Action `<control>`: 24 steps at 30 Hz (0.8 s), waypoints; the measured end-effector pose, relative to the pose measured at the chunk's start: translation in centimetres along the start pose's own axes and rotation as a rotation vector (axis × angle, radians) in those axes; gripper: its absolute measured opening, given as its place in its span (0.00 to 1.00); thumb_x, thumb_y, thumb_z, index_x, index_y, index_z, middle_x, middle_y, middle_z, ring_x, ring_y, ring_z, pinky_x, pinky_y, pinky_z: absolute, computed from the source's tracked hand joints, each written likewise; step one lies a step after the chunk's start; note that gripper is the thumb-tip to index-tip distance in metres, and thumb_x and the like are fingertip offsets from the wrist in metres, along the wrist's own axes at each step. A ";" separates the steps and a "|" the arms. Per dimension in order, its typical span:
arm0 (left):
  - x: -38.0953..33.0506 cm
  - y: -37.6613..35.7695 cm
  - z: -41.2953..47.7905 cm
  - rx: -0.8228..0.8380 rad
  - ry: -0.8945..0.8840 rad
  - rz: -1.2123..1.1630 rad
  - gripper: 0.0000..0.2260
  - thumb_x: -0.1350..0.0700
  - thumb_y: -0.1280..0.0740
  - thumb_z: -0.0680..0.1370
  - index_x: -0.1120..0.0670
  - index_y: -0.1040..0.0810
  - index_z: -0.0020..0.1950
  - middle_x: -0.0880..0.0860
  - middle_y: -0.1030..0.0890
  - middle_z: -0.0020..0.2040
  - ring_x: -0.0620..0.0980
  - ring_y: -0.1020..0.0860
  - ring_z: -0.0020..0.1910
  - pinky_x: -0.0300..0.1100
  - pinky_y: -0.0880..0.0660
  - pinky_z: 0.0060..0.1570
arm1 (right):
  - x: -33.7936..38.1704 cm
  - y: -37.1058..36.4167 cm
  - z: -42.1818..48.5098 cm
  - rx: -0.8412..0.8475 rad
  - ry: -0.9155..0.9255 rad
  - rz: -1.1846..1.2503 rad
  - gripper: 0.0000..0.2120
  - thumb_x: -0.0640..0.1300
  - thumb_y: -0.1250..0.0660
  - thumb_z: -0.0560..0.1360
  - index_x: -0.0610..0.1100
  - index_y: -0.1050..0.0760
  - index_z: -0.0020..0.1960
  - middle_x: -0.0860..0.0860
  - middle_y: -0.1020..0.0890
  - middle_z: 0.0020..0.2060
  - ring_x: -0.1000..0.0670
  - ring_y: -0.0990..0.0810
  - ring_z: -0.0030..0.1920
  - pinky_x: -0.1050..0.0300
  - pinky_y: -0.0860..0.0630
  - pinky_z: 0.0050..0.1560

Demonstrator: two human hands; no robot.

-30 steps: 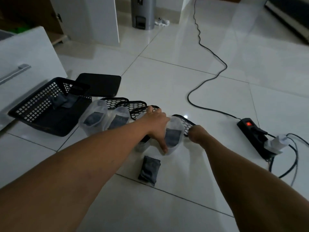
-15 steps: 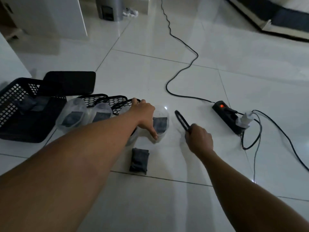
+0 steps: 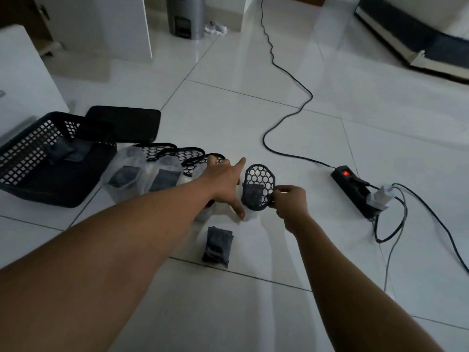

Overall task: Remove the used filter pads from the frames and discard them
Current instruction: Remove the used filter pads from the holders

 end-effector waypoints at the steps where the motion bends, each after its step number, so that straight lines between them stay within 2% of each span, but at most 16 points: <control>1: 0.1 0.0 -0.1 -0.003 0.000 -0.002 0.72 0.19 0.32 0.44 0.50 0.53 0.79 0.47 0.20 0.62 0.52 0.31 0.68 0.56 0.44 0.62 | -0.1 -0.1 0.2 -0.010 0.013 -0.041 0.07 0.34 0.37 0.73 0.40 0.21 0.46 0.40 0.16 0.38 0.42 0.15 0.39 0.57 0.24 0.29; 4: -0.3 0.2 -0.5 0.017 -0.013 -0.012 0.65 0.19 0.31 0.48 0.49 0.43 0.78 0.45 0.20 0.63 0.51 0.32 0.68 0.56 0.44 0.61 | 0.0 0.3 0.1 -0.062 0.058 -0.156 0.04 0.36 0.35 0.72 0.42 0.21 0.43 0.42 0.16 0.39 0.43 0.16 0.40 0.55 0.22 0.37; 7: -0.7 0.4 -0.8 0.016 -0.014 -0.030 0.55 0.20 0.32 0.51 0.46 0.33 0.73 0.44 0.20 0.61 0.51 0.32 0.67 0.54 0.45 0.57 | -0.4 0.2 0.1 -0.041 0.068 -0.194 0.09 0.36 0.34 0.72 0.43 0.23 0.51 0.43 0.16 0.43 0.44 0.16 0.42 0.54 0.20 0.38; 11: -0.6 0.4 -0.7 -0.007 -0.004 -0.027 0.52 0.19 0.33 0.53 0.46 0.31 0.71 0.44 0.20 0.61 0.49 0.29 0.64 0.52 0.44 0.53 | -0.2 -0.5 0.0 0.002 0.149 -0.266 0.14 0.36 0.35 0.73 0.41 0.22 0.58 0.44 0.15 0.43 0.46 0.17 0.43 0.53 0.19 0.42; 15: -0.6 0.6 -0.6 -0.018 0.004 -0.047 0.52 0.21 0.31 0.55 0.47 0.33 0.72 0.45 0.19 0.60 0.49 0.27 0.64 0.50 0.45 0.50 | 0.4 -0.9 -0.3 0.046 0.207 -0.308 0.17 0.34 0.38 0.74 0.42 0.21 0.60 0.47 0.15 0.37 0.50 0.21 0.36 0.61 0.28 0.34; 18: -0.7 0.8 -0.7 -0.003 0.005 -0.051 0.52 0.22 0.30 0.55 0.48 0.32 0.72 0.45 0.18 0.60 0.49 0.25 0.63 0.50 0.45 0.51 | 1.0 -1.1 -0.5 0.070 0.269 -0.376 0.18 0.33 0.38 0.75 0.42 0.21 0.62 0.47 0.16 0.41 0.50 0.22 0.38 0.65 0.31 0.32; 21: -0.7 1.0 -0.5 -0.010 0.009 -0.016 0.50 0.22 0.30 0.53 0.48 0.27 0.67 0.45 0.17 0.57 0.49 0.23 0.59 0.51 0.45 0.52 | 1.5 -1.3 -0.4 0.110 0.321 -0.465 0.20 0.33 0.39 0.76 0.43 0.22 0.66 0.44 0.16 0.51 0.49 0.22 0.44 0.65 0.30 0.39; 24: -0.8 1.4 0.0 -0.037 0.015 0.075 0.48 0.21 0.31 0.50 0.48 0.23 0.62 0.47 0.18 0.55 0.50 0.24 0.59 0.52 0.42 0.55 | 1.6 -1.9 0.2 0.171 0.343 -0.553 0.22 0.33 0.39 0.77 0.44 0.26 0.69 0.44 0.17 0.54 0.44 0.19 0.52 0.62 0.30 0.48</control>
Point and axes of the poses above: each hand's wrist, its own z-axis towards the middle knuckle, its own y-axis out of the back of the hand, x = y × z, the point moved 7 cm from there along z, towards the middle knuckle
